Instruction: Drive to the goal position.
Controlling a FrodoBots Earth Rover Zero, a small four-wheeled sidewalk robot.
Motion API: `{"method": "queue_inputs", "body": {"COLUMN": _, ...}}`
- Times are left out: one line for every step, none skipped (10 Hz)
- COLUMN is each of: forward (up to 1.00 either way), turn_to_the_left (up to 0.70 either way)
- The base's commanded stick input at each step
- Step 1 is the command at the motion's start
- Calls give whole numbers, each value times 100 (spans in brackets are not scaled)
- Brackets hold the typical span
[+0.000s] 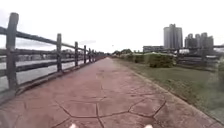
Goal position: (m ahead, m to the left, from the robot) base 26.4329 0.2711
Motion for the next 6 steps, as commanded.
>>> {"method": "queue_inputs", "body": {"forward": 91, "turn_to_the_left": 0}}
{"method": "queue_inputs", "body": {"forward": 91, "turn_to_the_left": 0}}
{"method": "queue_inputs", "body": {"forward": 91, "turn_to_the_left": 0}}
{"method": "queue_inputs", "body": {"forward": 91, "turn_to_the_left": 0}}
{"method": "queue_inputs", "body": {"forward": 91, "turn_to_the_left": 0}}
{"method": "queue_inputs", "body": {"forward": 91, "turn_to_the_left": 0}}
